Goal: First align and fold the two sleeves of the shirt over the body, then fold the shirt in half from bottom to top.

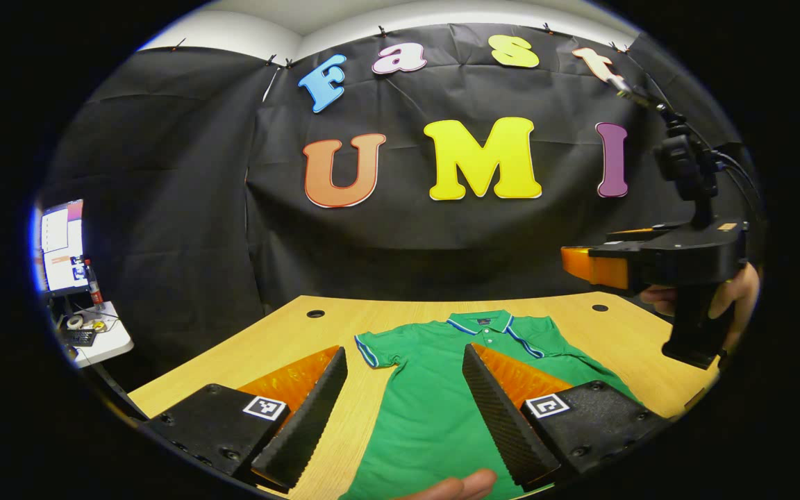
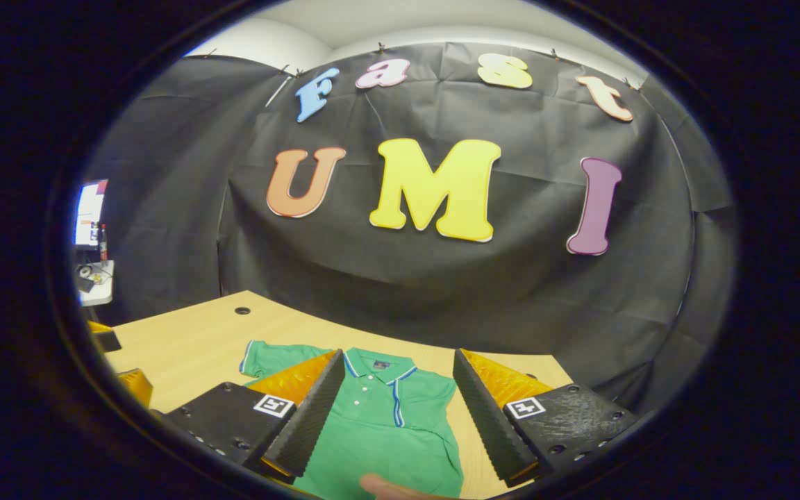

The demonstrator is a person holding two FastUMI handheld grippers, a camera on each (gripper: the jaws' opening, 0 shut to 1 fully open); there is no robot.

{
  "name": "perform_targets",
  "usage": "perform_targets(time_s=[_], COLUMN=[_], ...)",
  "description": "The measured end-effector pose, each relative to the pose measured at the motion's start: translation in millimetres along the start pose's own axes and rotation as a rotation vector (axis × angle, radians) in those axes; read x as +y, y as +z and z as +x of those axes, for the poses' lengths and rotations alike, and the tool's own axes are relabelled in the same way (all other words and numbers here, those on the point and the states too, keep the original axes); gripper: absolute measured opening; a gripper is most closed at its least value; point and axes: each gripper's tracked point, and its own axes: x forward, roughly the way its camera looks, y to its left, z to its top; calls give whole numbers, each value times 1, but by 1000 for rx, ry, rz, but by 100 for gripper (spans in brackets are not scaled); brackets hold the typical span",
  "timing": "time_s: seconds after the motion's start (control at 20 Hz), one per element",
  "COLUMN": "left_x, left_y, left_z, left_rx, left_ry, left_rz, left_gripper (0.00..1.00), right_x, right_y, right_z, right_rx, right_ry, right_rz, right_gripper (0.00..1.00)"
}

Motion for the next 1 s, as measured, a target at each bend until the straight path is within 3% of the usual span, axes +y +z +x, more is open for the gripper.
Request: perform_targets(time_s=[0.4,0.7,1.0], left_x=[-6,-4,11], left_y=[-8,-23,-41], left_z=[7,21,50], left_rx=[10,43,57], left_ry=[6,39,80], left_rz=[17,37,-68], left_gripper=[100,100,100], right_x=[-1,-26,-82], right_y=[-47,-76,-119], right_z=[-92,-115,-126], right_rx=[-19,-58,-13], right_ry=[-4,16,-16], right_rz=[-9,45,122], right_gripper=[95,96,95])
